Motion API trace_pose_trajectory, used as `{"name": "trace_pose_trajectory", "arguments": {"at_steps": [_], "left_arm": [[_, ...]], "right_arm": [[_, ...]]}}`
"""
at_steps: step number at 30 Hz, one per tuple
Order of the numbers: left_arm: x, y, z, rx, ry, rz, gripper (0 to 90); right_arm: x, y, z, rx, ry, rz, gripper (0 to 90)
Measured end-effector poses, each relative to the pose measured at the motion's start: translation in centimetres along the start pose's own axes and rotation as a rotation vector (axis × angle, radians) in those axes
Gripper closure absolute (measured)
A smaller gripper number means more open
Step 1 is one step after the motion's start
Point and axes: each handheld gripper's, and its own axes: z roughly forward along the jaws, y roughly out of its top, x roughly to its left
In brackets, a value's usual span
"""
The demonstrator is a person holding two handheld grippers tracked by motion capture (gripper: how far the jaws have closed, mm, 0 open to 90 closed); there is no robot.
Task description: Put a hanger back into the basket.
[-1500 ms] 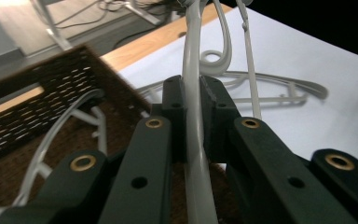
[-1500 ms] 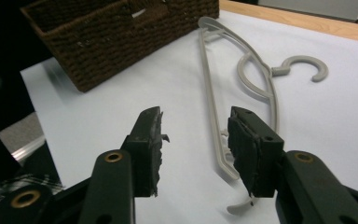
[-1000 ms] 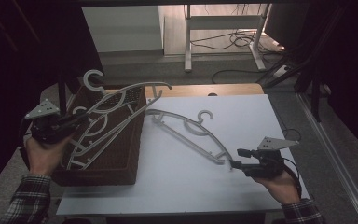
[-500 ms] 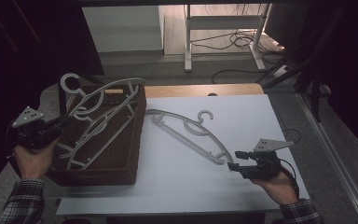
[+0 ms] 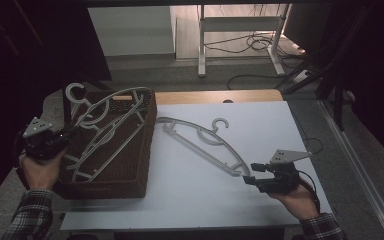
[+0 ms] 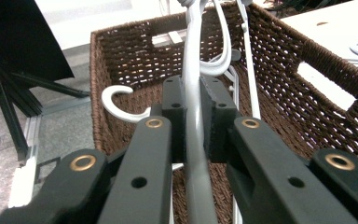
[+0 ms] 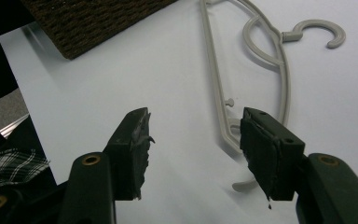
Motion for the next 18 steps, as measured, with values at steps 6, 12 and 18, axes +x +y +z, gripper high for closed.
{"name": "trace_pose_trajectory", "arguments": {"at_steps": [6,12,18], "left_arm": [[0.2,-0.4,0.3,-0.001,0.000,-0.012,82.3],[0.6,-0.8,0.6,0.001,-0.011,-0.020,82.3],[0.9,-1.2,1.0,0.031,-0.022,-0.004,82.2]], "right_arm": [[-0.1,-0.1,0.0,0.007,0.000,-0.003,42.5],[0.0,0.0,0.2,0.012,0.007,-0.006,42.4],[0.0,-0.1,0.1,0.012,0.004,-0.006,42.3]]}}
